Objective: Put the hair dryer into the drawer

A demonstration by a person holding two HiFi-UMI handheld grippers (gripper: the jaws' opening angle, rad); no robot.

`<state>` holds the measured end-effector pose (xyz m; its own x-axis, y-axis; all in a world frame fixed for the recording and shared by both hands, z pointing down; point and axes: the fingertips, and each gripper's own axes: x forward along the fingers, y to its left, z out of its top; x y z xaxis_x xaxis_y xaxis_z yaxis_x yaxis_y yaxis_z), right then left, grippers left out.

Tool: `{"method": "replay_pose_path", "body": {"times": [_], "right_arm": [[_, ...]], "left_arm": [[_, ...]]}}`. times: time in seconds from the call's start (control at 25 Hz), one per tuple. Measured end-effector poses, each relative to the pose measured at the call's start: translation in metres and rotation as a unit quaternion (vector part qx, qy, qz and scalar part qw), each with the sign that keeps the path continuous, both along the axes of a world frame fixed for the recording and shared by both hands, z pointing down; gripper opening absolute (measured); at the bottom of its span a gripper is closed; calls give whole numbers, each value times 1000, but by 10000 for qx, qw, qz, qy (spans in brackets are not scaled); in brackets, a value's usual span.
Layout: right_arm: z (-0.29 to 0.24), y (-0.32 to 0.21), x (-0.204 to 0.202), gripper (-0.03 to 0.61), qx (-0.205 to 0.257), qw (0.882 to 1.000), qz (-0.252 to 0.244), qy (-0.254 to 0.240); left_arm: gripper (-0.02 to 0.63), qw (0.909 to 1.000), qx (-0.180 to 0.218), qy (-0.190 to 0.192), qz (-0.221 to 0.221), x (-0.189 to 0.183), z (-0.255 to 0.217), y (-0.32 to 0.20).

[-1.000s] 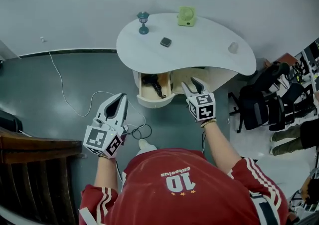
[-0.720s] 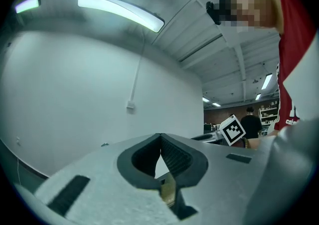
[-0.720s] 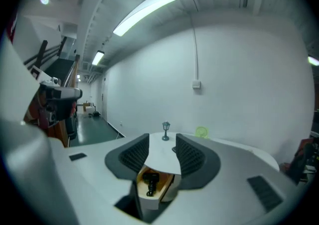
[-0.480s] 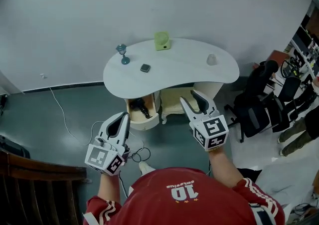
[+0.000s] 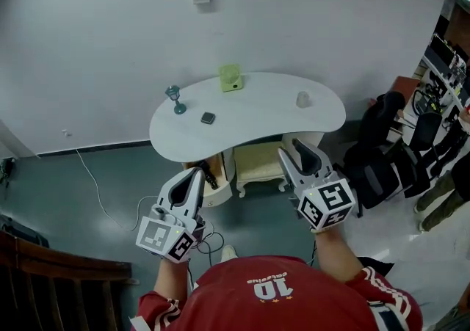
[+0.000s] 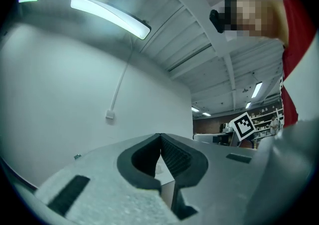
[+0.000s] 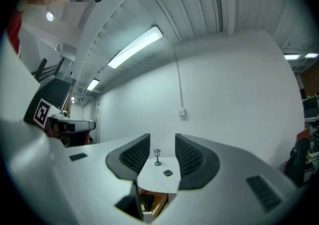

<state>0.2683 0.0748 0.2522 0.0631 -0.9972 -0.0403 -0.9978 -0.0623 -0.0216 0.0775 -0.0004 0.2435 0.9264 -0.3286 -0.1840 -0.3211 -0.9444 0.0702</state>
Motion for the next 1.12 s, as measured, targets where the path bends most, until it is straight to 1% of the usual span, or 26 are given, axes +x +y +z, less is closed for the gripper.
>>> {"method": "replay_pose_path", "body": {"times": [0.12, 0.28, 0.44, 0.6, 0.76, 0.92, 1.0, 1.12], "right_arm": [[-5, -3, 2, 139, 62, 9999, 11, -135], [-8, -9, 3, 126, 76, 9999, 148, -41], [-9, -17, -5, 109, 14, 9998, 183, 64], [-12, -11, -10, 61, 8, 9996, 232, 183], [-17, -9, -8, 44, 89, 9992, 314, 220], [-19, -10, -7, 37, 132, 9991, 330, 209], [-20, -14, -4, 32, 147, 9991, 368, 173], [-17, -18, -2, 9, 195, 9990, 406, -46]], "left_arm": [[5, 9999, 123, -28, 2, 1, -6, -7], [4, 9999, 146, -16, -31, 3, -9, -20], [3, 9993, 359, -52, -62, 3, -14, -29], [4, 9995, 311, 43, -15, 1, -11, -29], [3, 9996, 267, 67, 50, 0, -7, -31], [3, 9996, 278, 95, -22, -4, -12, -36], [3, 9995, 290, 68, -37, -4, -14, -41], [3, 9994, 347, -47, -44, -5, -12, -43]]}}
